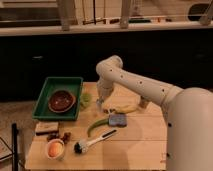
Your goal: Place towel in plastic cup
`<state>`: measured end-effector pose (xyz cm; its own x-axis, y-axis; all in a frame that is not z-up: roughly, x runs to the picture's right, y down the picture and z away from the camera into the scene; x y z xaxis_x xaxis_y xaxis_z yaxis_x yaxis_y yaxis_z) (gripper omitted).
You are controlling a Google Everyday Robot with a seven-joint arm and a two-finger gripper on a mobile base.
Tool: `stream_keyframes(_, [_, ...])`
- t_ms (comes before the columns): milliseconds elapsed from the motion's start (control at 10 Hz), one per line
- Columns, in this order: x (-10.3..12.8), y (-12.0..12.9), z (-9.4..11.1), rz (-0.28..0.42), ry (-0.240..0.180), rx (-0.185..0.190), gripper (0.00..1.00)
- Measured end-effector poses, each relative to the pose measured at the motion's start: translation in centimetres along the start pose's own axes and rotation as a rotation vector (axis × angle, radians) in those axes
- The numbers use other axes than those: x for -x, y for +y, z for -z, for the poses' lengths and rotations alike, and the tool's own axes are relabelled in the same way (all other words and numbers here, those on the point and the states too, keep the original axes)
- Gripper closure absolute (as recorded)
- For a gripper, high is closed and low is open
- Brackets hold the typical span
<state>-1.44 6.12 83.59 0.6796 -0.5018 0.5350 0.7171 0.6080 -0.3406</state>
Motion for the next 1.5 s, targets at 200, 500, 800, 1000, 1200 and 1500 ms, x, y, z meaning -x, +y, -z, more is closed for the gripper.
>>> stream_keyframes(200, [0.9,-1.7,-0.2,0.064,-0.001,0.01,1.0])
stream_keyframes(500, [1.4,-3.7,-0.6,0.145,0.005,0.025,1.0])
stream_keyframes(800, [1.9,-5.5,-0.5,0.206,0.012,0.016,1.0])
stream_keyframes(1000, [2.2,-6.5,-0.4,0.238,0.012,0.003,1.0])
stream_keyframes(1200, [2.3,-7.2,-0.4,0.256,0.012,-0.015,1.0])
stream_keyframes(1500, [2.5,-8.5,-0.2,0.278,0.01,-0.044,1.0])
